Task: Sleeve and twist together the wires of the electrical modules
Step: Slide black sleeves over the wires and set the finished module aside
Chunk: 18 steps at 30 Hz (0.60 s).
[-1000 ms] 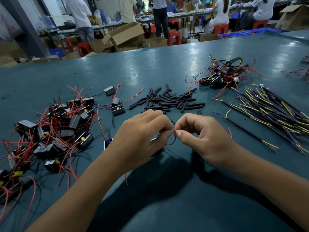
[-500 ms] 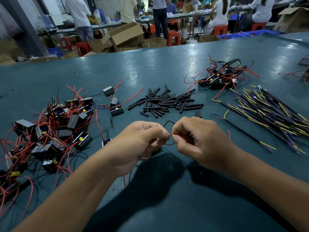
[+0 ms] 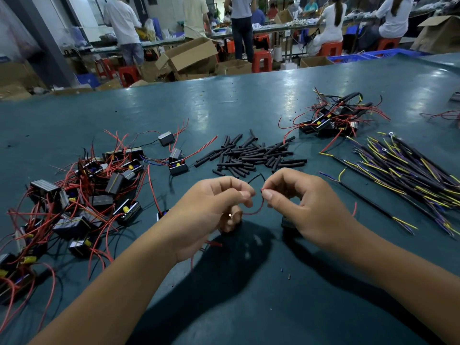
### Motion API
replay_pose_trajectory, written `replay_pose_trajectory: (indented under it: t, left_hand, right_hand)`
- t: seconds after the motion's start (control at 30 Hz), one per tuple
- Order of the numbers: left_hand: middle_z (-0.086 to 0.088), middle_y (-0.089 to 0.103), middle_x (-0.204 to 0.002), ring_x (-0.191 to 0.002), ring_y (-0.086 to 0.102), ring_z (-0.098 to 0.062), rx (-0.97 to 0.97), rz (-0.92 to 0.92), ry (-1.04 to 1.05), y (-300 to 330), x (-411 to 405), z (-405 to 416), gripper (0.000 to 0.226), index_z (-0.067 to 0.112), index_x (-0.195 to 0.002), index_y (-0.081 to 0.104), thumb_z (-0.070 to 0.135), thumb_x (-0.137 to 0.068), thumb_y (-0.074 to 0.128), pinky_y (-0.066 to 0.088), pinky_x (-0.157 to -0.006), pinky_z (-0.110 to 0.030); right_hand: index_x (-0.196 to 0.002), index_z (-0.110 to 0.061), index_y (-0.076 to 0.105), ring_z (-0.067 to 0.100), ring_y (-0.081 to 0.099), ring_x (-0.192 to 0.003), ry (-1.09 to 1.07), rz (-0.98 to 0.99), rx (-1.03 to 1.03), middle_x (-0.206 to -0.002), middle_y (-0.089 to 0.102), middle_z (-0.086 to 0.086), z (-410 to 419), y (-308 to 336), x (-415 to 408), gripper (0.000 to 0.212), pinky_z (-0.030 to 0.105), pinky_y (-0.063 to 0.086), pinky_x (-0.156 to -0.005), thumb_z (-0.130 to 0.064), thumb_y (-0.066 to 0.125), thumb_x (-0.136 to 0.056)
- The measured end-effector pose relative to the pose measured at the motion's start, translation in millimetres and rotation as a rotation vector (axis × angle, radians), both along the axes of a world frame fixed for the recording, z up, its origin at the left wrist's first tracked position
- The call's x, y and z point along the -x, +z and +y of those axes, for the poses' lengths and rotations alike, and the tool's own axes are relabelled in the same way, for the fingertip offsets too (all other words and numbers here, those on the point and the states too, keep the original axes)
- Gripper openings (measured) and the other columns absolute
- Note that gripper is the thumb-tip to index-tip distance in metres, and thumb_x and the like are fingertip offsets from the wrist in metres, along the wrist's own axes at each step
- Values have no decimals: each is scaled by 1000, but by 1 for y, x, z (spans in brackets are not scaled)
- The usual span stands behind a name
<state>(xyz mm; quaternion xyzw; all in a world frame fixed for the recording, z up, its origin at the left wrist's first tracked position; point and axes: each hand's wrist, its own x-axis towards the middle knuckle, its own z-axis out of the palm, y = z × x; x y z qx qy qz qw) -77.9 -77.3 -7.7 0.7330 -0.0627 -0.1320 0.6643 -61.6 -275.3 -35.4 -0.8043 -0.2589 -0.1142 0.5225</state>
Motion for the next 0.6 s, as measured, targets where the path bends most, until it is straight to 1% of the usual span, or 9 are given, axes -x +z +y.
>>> replay_pose_trajectory:
  t: [0.07, 0.1, 0.17, 0.27, 0.33, 0.4, 0.47, 0.53, 0.6]
  left_hand:
    - [3, 67, -80, -66, 53, -16, -170, -176, -19, -1, -3, 5, 6, 18, -97, 71, 14, -93, 69, 44, -58, -28]
    - [6, 70, -84, -69, 56, -15, -225, -233, -40, -2, -3, 7, 11, 19, -101, 71, 19, -90, 73, 47, -61, -27]
    - [7, 72, -89, -70, 58, -12, -245, -282, -60, -5, -4, 7, 19, 20, -103, 72, 27, -85, 77, 48, -62, -21]
    - [12, 66, -76, -58, 48, -5, -197, -345, -20, -9, -5, 3, 18, 18, -98, 74, 28, -83, 77, 39, -55, -13]
    - [18, 58, -62, -52, 40, -1, -185, -383, 11, -12, -7, 3, 11, 18, -90, 73, 27, -86, 76, 33, -51, -10]
    - [20, 52, -54, -48, 37, 1, -173, -395, 25, -15, -9, 3, 10, 19, -85, 72, 27, -88, 75, 30, -48, -9]
    - [18, 49, -53, -49, 37, 0, -177, -409, 37, -15, -9, 3, 12, 21, -84, 71, 31, -89, 75, 31, -48, -13]
    - [12, 48, -56, -51, 38, -7, -181, -423, 51, -15, -11, 2, 14, 23, -85, 69, 35, -89, 74, 33, -50, -23]
    - [-3, 48, -61, -55, 41, -17, -160, -413, 53, -16, -11, 1, 13, 25, -86, 67, 36, -90, 72, 34, -54, -32]
  right_hand:
    - [-86, -24, 66, 13, 59, -65, 26, 68, -66, -73, 65, -4, 0, -1, -3, 5, 36, 52, -63, -27, 63, -88]
    - [-86, -24, 66, 11, 60, -64, 40, 80, -82, -73, 65, -3, -1, -1, -4, 4, 33, 53, -61, -26, 64, -89]
    - [-86, -24, 68, 13, 64, -66, 61, 89, -88, -75, 67, 0, -1, -1, -5, 7, 28, 55, -62, -20, 66, -91]
    - [-89, -21, 71, 13, 67, -72, 76, 102, -84, -79, 69, 2, -2, 0, -5, 9, 29, 57, -67, -14, 67, -93]
    - [-89, -24, 73, 13, 64, -79, 25, 5, -2, -83, 66, -3, -2, 0, -4, 6, 26, 52, -69, -19, 70, -91]
    - [-88, -27, 73, 13, 61, -79, -18, -74, 64, -83, 64, -7, -3, 2, -3, 5, 25, 48, -67, -22, 72, -89]
    - [-88, -27, 73, 11, 62, -74, -23, -65, 74, -80, 66, -10, -4, 3, -2, 3, 25, 48, -65, -24, 73, -89]
    - [-90, -25, 71, 8, 61, -68, -23, -55, 77, -77, 67, -11, -6, 4, -3, 1, 20, 48, -63, -25, 71, -90]
    - [-91, -20, 69, 6, 60, -69, -102, -132, 120, -77, 66, -10, -13, 7, -9, 7, 17, 45, -64, -25, 65, -94]
